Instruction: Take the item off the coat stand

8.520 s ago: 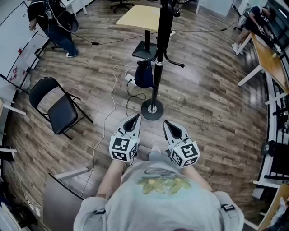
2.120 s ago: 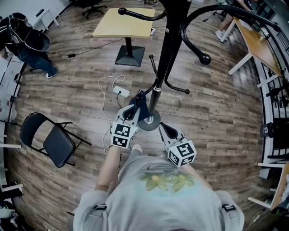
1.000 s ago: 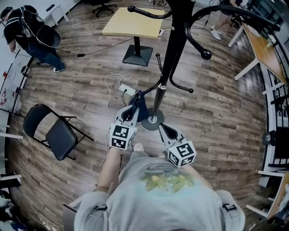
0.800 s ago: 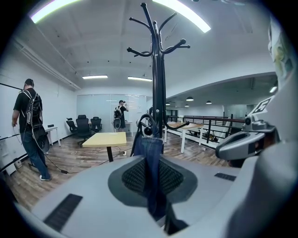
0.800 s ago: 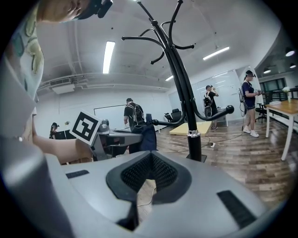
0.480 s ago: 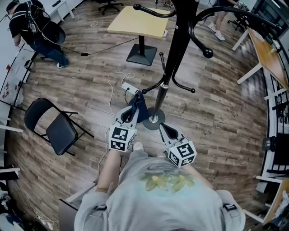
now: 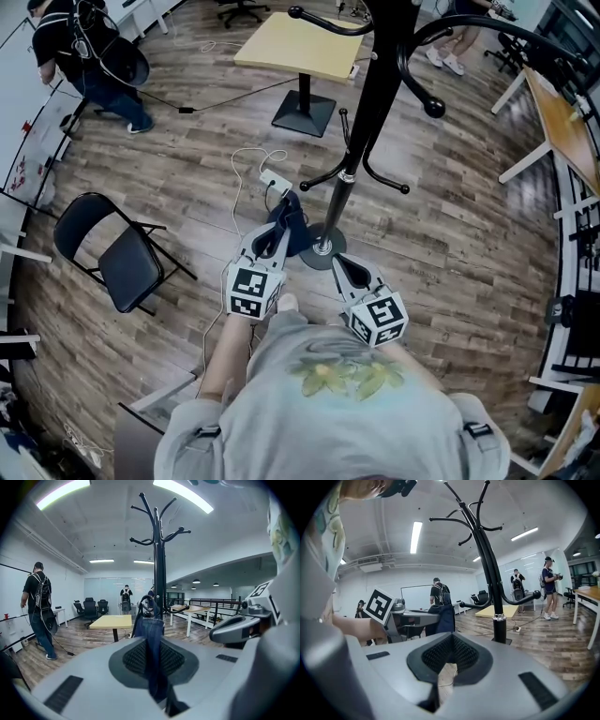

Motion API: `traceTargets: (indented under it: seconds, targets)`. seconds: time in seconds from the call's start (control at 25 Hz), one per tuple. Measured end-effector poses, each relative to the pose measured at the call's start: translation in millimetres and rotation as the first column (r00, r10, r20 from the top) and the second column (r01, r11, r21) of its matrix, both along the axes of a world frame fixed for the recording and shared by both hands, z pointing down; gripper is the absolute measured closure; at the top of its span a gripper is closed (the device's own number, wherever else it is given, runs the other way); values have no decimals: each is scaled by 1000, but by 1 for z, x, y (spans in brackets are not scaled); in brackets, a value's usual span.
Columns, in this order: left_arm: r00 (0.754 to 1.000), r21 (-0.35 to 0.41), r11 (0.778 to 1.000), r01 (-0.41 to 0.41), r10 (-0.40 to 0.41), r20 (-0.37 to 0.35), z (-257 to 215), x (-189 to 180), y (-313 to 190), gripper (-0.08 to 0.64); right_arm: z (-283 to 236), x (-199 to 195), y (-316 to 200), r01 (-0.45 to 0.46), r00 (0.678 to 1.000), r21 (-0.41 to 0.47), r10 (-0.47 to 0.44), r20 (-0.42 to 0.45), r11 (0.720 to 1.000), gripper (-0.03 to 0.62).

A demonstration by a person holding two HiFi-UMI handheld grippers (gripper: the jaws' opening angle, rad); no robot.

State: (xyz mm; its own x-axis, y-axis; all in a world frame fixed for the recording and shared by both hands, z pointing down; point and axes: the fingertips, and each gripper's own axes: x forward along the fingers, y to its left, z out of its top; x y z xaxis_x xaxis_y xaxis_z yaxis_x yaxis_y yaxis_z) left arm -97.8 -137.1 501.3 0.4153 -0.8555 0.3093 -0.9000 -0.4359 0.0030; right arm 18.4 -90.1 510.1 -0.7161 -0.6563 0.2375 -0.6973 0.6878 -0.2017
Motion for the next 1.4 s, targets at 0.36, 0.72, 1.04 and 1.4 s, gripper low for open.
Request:
traceTargets:
  seconds: [0.36,0.72,1.04,1.4]
  targets:
    - [1000,-3,1000,21,-21,0,-1,-1,11,517,2,0,2,10,1000,-7,-10,-7,1000,586]
    - [1000,-8,1000,26,-26,-7,-1,3,18,517,4,1,7,20,1000,-14,-21,-10,1000,586]
    - [1000,-17,1000,23,-23,-9,3,3,20,517,7,-1,11,23,1000,-23,-24,-16,999,586]
    - [999,-27,999,28,-28,-15,6,3,23,517,7,1,15,23,1000,-25,-24,-20,999,586]
